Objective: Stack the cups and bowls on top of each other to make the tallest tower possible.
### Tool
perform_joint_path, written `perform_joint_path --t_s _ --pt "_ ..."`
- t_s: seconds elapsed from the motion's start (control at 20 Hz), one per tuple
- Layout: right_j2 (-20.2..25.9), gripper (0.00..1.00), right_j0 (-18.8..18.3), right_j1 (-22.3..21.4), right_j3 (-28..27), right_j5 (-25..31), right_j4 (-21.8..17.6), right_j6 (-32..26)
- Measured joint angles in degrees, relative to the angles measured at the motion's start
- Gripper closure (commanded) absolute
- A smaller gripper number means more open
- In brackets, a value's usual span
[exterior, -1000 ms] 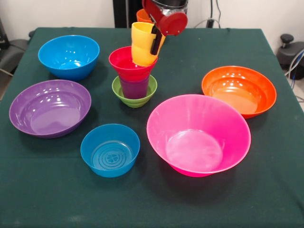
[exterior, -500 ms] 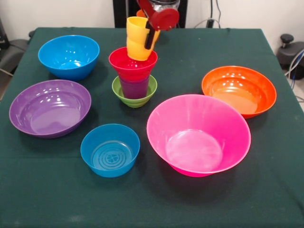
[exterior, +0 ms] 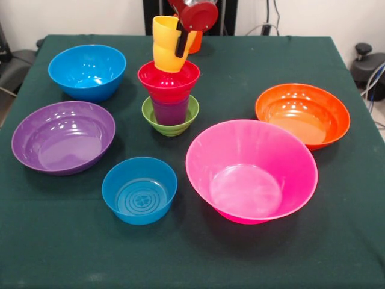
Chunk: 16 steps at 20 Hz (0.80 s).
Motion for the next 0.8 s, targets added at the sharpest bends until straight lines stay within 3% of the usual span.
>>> perform_joint_path --t_s 0.8 --pt "-0.01 1.0 0.33 0.02 0.57 0.0 0.0 0.0"
